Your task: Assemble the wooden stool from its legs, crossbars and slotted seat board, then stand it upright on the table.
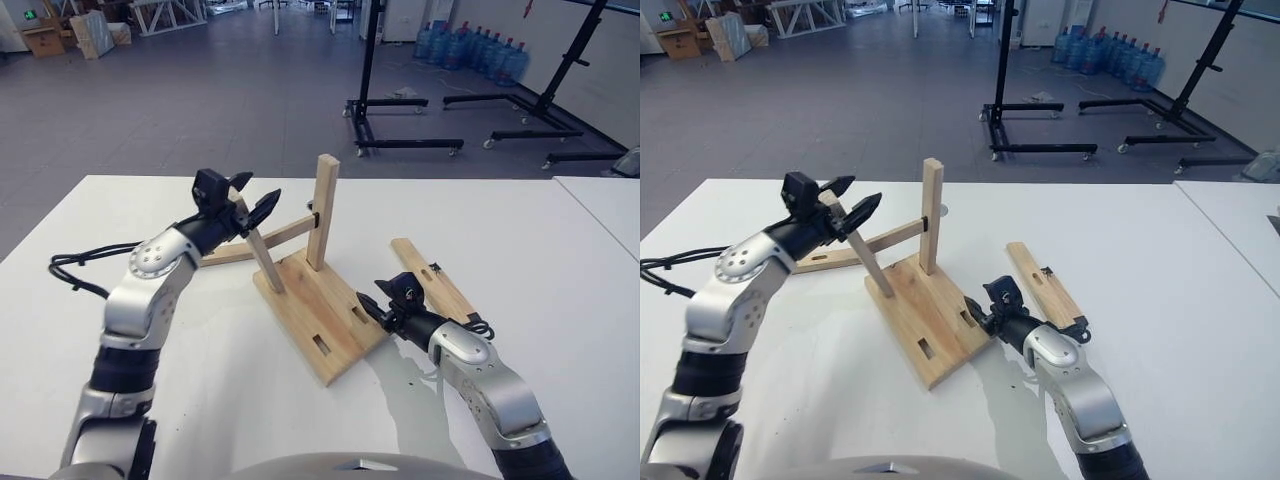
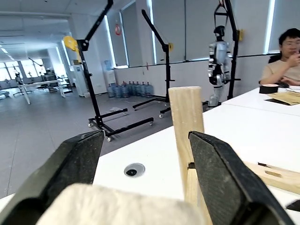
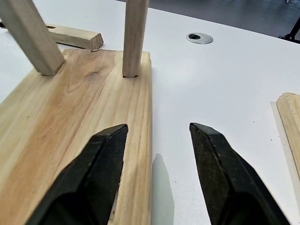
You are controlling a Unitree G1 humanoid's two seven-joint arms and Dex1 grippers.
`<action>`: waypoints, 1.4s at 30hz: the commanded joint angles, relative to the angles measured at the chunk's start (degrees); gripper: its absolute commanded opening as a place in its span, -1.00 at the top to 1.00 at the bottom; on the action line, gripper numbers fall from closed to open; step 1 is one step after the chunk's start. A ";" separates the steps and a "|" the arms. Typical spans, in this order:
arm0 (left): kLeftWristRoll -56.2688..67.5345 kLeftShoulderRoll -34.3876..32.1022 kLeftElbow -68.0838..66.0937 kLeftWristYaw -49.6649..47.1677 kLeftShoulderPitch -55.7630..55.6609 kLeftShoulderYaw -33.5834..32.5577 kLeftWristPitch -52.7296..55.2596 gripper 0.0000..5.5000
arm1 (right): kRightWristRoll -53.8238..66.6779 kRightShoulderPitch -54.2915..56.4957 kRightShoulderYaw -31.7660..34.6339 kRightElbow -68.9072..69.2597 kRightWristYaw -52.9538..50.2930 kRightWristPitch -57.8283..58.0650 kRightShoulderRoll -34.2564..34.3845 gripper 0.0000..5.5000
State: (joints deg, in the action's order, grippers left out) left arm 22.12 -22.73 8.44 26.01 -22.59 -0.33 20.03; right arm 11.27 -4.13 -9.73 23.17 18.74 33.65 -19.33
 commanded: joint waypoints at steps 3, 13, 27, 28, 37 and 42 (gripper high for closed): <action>-5.70 5.99 -10.40 -2.12 -7.30 3.02 -5.60 -0.20 | -0.42 0.93 -0.42 -0.38 0.44 0.75 0.35 0.11; -11.25 12.49 -20.49 -10.36 -13.87 0.92 -8.16 -0.20 | 7.55 6.81 8.45 0.30 0.84 -4.87 5.85 0.11; -8.84 9.44 -7.08 -15.42 -17.00 -8.83 -3.66 -0.20 | 4.36 1.96 27.87 -13.33 1.64 -15.72 -4.69 0.11; -8.46 7.76 -4.50 -16.86 -17.36 -11.67 -2.42 -0.20 | 2.38 -0.49 27.37 -14.95 2.82 -17.79 -6.29 0.11; -11.73 3.45 -3.79 -24.79 -12.55 -18.86 -0.90 -0.20 | -3.28 -6.89 21.37 -19.94 5.30 -21.32 -6.94 0.11; -12.18 3.66 -4.66 -26.23 -12.19 -18.63 -1.12 -0.20 | -2.99 -9.28 17.59 -16.54 5.96 -20.03 -5.37 0.11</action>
State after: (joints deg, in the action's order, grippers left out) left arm 10.44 -18.95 4.20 0.09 -34.89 -19.09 18.48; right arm 8.38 -11.78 9.94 5.10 24.03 11.80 -25.94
